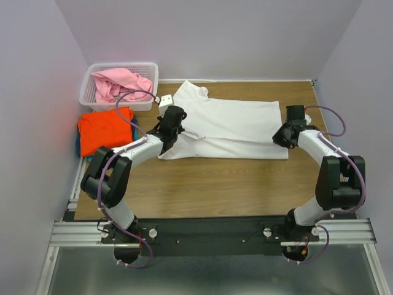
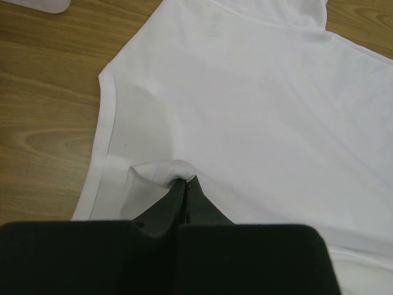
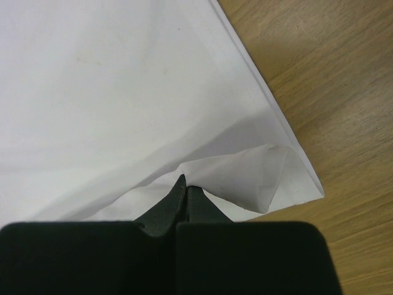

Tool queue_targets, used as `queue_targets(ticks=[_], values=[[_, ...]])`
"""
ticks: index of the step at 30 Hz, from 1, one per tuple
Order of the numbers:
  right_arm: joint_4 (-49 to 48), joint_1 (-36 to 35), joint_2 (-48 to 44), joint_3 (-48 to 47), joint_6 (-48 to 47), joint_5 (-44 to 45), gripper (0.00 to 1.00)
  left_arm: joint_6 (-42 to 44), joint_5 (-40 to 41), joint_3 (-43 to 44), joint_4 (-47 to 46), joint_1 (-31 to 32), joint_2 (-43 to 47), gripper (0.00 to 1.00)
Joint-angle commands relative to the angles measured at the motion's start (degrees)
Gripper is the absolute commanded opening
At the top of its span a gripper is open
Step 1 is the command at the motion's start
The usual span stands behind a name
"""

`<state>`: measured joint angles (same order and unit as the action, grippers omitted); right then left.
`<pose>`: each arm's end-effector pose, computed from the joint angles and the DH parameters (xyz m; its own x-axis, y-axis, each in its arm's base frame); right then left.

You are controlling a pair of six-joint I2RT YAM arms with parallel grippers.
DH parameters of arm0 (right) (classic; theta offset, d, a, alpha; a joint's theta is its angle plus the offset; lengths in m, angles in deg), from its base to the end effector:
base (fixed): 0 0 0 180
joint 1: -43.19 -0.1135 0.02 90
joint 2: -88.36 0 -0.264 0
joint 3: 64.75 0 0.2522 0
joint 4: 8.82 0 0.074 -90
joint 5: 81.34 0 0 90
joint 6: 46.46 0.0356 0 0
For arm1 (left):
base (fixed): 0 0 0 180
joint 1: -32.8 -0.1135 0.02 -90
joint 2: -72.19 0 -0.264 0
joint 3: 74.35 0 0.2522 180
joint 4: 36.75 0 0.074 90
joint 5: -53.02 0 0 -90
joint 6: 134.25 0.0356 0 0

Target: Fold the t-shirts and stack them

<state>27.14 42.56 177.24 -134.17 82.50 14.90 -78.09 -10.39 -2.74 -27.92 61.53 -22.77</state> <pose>0.3147 -0.0004 0.2034 -0.6083 0.6184 -0.4976 0.5571 0.7792 0.2873 0.3268 -0.1610 0.2202 -0.4423 -0.3254 -0.8357 -0.1790 0.9451 -0.2733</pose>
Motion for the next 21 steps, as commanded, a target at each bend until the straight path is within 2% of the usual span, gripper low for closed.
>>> queue_targets(ticks=[1, 14, 21], values=[[-1.72, 0.36, 2.08, -2.00, 0.33, 2.99, 0.01, 0.89, -2.06, 2.01, -0.08, -0.87, -1.89, 0.00], [-2.77, 0.45, 9.73, -5.34, -0.82, 1.93, 0.04, 0.80, -4.97, 5.00, -0.17, -2.71, -7.26, 0.00], [-3.21, 0.36, 11.31, -6.04, -0.64, 4.83, 0.08, 1.24, -6.28, 7.45, -0.43, -3.24, -10.51, 0.00]])
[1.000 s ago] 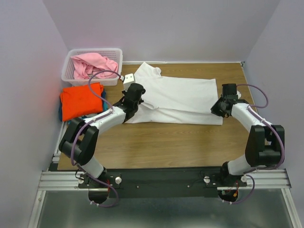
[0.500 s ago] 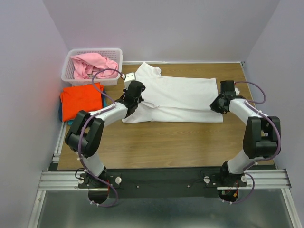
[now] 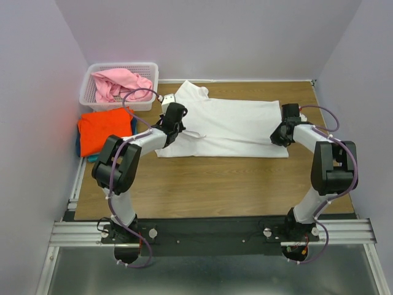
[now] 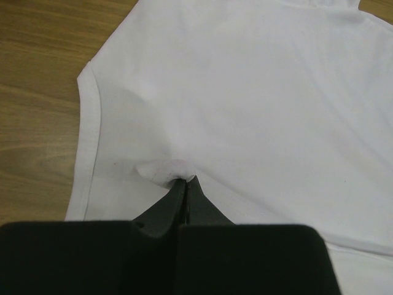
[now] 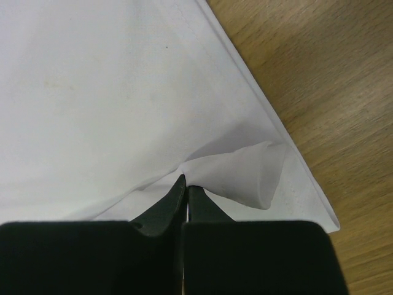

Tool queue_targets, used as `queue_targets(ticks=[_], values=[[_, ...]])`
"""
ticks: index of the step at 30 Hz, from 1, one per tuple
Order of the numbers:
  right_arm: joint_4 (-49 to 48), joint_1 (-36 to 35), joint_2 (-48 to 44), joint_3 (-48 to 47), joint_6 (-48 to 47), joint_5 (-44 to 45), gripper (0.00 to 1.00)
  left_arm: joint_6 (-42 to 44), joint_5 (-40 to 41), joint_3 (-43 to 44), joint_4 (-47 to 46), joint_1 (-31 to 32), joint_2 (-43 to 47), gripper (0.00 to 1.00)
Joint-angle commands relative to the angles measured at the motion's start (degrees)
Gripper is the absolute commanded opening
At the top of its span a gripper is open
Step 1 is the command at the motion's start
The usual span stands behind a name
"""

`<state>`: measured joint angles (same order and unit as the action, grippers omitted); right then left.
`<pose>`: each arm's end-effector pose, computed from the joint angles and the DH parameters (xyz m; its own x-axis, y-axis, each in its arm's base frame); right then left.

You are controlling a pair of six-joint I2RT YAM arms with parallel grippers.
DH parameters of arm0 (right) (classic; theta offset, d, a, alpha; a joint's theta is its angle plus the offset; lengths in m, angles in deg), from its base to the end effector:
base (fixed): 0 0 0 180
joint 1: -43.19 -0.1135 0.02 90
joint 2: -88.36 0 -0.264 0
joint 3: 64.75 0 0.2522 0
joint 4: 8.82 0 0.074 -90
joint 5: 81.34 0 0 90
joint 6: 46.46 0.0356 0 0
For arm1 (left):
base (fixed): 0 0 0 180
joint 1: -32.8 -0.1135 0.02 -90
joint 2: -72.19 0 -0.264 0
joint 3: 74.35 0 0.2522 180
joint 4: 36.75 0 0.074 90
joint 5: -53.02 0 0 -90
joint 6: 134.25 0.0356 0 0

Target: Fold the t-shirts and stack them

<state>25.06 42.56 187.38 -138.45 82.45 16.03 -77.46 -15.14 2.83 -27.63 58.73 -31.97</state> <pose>0.3454 -0.0008 0.1725 -0.6339 0.6160 -0.4676 0.5821 0.7782 0.2359 0.3618 -0.1612 0.1920 -0.5176 -0.3136 -0.7961 -0.1768 0.9495 -0.2592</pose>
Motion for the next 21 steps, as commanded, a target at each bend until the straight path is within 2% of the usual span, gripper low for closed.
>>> queue_targets(ticks=[1, 4, 6, 7, 8, 10, 11, 12, 15, 21], values=[[-1.22, 0.36, 1.35, -1.84, -0.60, 3.70, 0.10, 0.60, -1.72, 1.97, -0.63, -0.44, -1.74, 0.00], [-1.22, 0.36, 1.79, -1.93, -0.86, 4.05, 0.15, 0.43, -2.16, 2.24, -0.63, -0.71, -2.27, 0.04], [-1.22, 0.36, 2.14, -2.02, -0.68, 4.57, 0.21, 0.51, -2.60, 2.32, -0.63, -0.80, -2.45, 0.14], [-1.14, 0.45, 2.23, -2.11, -0.68, 4.58, 0.37, 0.60, -2.95, 2.50, -0.63, -0.80, -2.54, 0.25], [-1.22, 0.36, 2.49, -2.28, -0.86, 4.23, 0.45, 0.69, -3.12, 2.59, -0.72, -0.80, -2.45, 0.50], [-1.13, 0.36, 2.67, -2.98, -1.12, 3.96, 0.62, 1.13, -3.48, 3.20, -0.89, -0.88, -2.19, 0.57], [-1.05, 0.45, 2.49, -3.25, -1.12, 3.61, 0.68, 1.22, -3.65, 3.64, -0.89, -0.80, -2.10, 0.65], [-1.13, 0.45, 2.32, -3.51, -1.21, 3.44, 0.72, 1.48, -3.74, 3.82, -0.89, -0.88, -1.84, 0.67], [-1.13, 0.36, 0.39, -4.13, -1.39, 1.95, 0.99, 1.75, -4.70, 3.91, -0.89, -0.80, -0.09, 0.77], [-1.13, 0.36, -7.78, -1.06, -1.65, 0.19, 1.00, 0.52, -8.13, -1.08, -1.95, -0.71, 7.20, 0.84]])
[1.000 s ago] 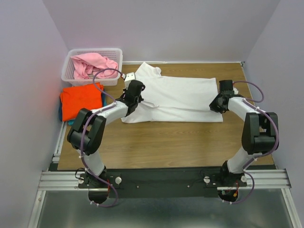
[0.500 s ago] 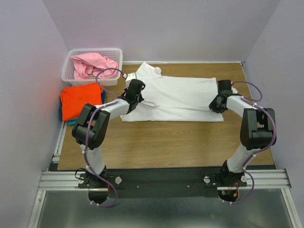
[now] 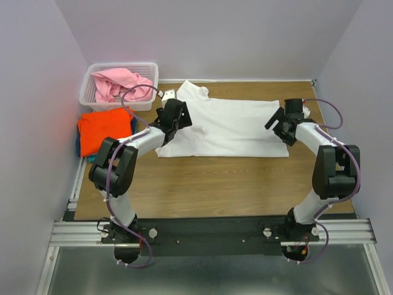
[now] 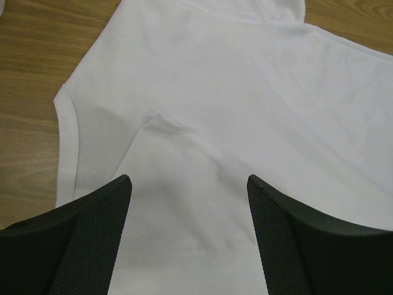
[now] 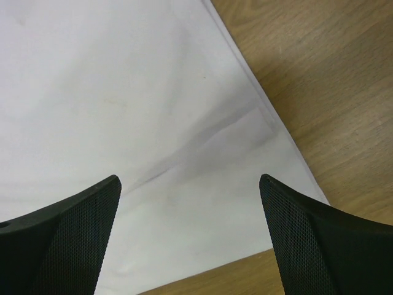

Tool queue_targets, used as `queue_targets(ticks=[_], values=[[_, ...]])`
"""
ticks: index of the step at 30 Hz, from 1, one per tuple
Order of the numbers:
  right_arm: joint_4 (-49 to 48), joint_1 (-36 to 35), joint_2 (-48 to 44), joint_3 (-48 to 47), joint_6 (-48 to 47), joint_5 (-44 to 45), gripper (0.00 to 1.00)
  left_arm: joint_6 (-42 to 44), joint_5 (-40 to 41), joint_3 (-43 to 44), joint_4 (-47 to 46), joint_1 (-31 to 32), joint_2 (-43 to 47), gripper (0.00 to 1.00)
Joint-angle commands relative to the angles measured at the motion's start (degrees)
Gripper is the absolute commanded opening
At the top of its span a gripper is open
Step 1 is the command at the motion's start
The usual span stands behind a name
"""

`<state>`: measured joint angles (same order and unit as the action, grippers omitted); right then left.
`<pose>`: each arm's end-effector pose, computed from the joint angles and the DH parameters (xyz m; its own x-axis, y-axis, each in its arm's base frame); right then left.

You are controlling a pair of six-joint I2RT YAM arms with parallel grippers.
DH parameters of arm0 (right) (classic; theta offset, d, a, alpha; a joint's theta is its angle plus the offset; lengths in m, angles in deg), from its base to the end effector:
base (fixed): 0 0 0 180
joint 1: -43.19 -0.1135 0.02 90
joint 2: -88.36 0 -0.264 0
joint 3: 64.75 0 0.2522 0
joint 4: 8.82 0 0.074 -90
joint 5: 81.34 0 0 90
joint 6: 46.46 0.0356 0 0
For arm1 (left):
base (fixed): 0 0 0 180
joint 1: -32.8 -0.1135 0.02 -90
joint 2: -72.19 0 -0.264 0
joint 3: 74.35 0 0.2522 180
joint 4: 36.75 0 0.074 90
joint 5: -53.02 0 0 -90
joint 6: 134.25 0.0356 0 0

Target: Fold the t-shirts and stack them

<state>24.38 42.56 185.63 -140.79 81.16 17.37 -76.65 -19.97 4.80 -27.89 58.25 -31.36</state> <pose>0.3520 -0.0015 0.1952 -0.5971 0.5969 -0.5359 0.5577 0.7891 0.2575 0.3674 -0.1633 0.2067 -0.5200 -0.3200 -0.7920 -0.1049 0.9441 -0.3126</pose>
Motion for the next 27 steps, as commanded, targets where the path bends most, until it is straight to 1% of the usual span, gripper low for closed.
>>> queue_targets(ticks=[1, 5, 8, 9, 11, 14, 18, 20, 22, 27], values=[[-0.46, 0.36, -7.61, 1.98, -0.45, -1.41, 1.00, -0.47, -3.65, -4.11, -2.03, -0.14, 7.56, 0.84], [-0.46, 0.36, -14.03, 6.11, -1.50, -3.52, 1.00, -1.70, -5.85, -8.86, -3.43, 0.56, 11.78, 0.86], [-0.55, 0.36, -18.34, 9.28, -1.77, -5.36, 1.00, -2.31, -10.24, -12.38, -6.77, 1.61, 14.24, 0.86], [-0.55, 0.36, -19.65, 10.50, -2.03, -7.11, 1.00, -2.40, -12.34, -13.69, -7.57, 1.88, 14.42, 0.87], [-0.63, 0.36, -20.37, 11.39, -3.08, -10.71, 1.00, -2.75, -13.93, -14.75, -9.23, 2.40, 14.43, 0.87], [-0.72, 0.36, -20.46, 12.71, -3.70, -12.22, 1.00, -2.75, -18.58, -14.67, -11.61, 3.02, 12.24, 0.87], [-0.72, 0.36, -19.93, 13.76, -4.23, -12.31, 1.00, -2.49, -22.46, -11.60, -12.93, 4.25, 7.05, 0.87], [-0.72, 0.45, -19.84, 14.03, -4.31, -11.79, 1.00, -2.31, -24.04, -7.57, -12.85, 4.87, 3.28, 0.87], [-0.63, 0.36, -19.67, 14.03, -4.58, -11.26, 1.00, -2.05, -25.44, -5.81, -12.50, 5.04, -0.05, 0.87], [-0.72, 0.45, -19.49, 13.85, -4.67, -9.59, 1.00, -1.00, -26.25, -1.15, -11.00, 5.13, -4.46, 0.88]])
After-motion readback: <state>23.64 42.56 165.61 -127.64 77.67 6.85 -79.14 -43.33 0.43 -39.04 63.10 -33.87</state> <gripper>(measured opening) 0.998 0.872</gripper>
